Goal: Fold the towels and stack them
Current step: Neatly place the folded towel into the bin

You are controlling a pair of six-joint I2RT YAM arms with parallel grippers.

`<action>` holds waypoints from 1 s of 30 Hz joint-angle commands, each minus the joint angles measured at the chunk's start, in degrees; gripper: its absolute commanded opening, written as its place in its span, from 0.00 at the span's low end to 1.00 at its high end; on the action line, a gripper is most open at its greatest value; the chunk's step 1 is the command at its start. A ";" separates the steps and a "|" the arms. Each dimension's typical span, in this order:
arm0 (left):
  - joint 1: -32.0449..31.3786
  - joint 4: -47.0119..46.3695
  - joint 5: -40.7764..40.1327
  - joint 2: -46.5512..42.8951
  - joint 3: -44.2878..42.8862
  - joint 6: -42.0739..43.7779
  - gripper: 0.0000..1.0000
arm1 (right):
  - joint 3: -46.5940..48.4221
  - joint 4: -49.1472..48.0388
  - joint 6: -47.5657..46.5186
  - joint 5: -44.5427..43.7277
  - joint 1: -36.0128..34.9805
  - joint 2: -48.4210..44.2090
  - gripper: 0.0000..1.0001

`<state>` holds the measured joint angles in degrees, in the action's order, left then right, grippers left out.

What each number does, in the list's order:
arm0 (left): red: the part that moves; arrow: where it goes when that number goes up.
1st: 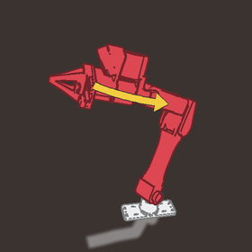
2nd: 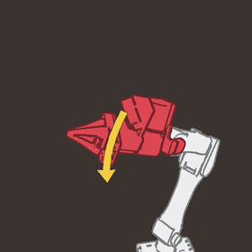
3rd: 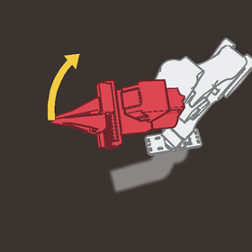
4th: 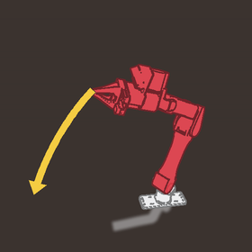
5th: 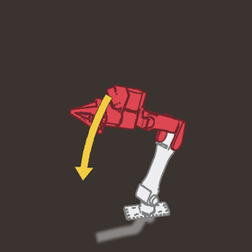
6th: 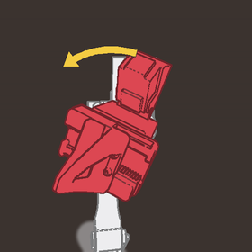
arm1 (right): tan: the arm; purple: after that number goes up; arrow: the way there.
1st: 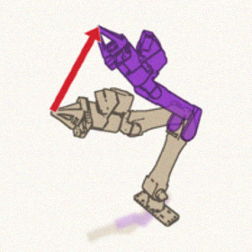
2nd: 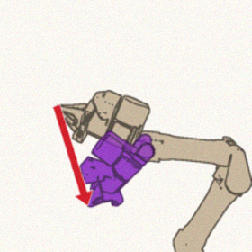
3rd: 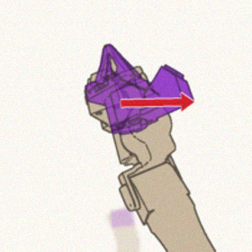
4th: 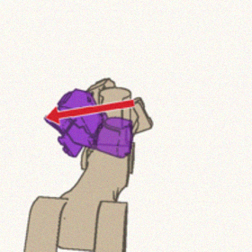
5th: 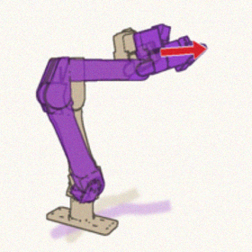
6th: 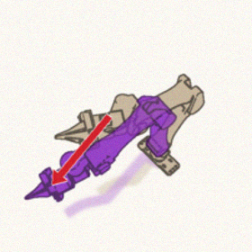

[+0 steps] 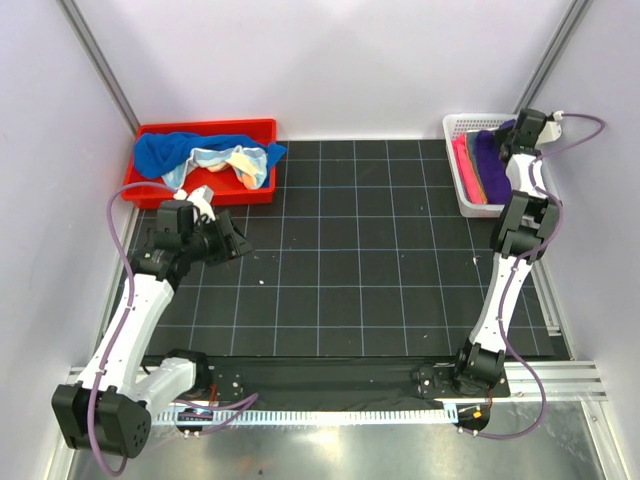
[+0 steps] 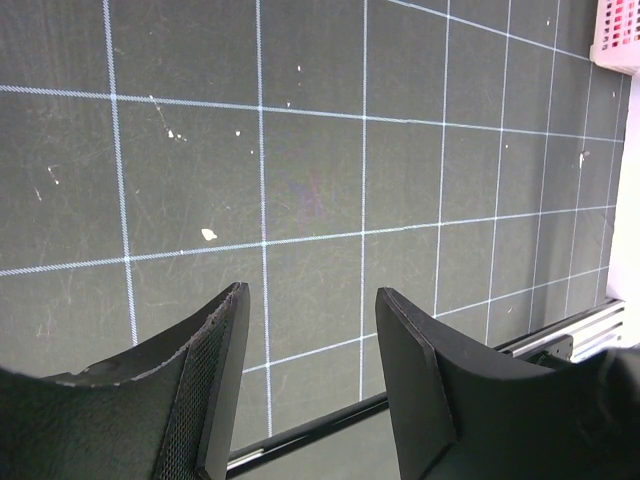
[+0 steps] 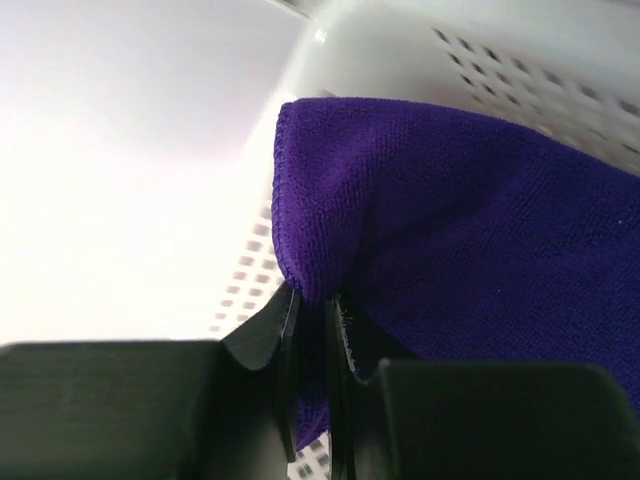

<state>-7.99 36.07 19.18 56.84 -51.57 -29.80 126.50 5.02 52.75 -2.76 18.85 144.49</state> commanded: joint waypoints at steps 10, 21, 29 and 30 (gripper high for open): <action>0.96 -1.36 2.79 0.20 -0.46 0.09 0.57 | 4.90 -3.61 0.95 1.88 0.22 0.71 0.67; 1.40 -1.62 2.97 -1.03 -0.20 0.18 0.59 | 4.64 -2.91 0.33 3.98 0.22 -4.38 0.75; 2.98 -2.76 4.72 -1.99 0.16 -0.61 0.60 | -5.87 -1.50 0.86 7.07 -1.35 -15.97 0.75; 3.33 -2.85 5.07 -2.00 0.24 -0.70 0.60 | -7.91 -1.59 0.69 7.51 -1.88 -17.56 0.75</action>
<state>-5.80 35.66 21.63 56.23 -51.48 -29.95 122.41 6.00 53.65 2.66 18.20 137.47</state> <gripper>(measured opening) 0.599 0.750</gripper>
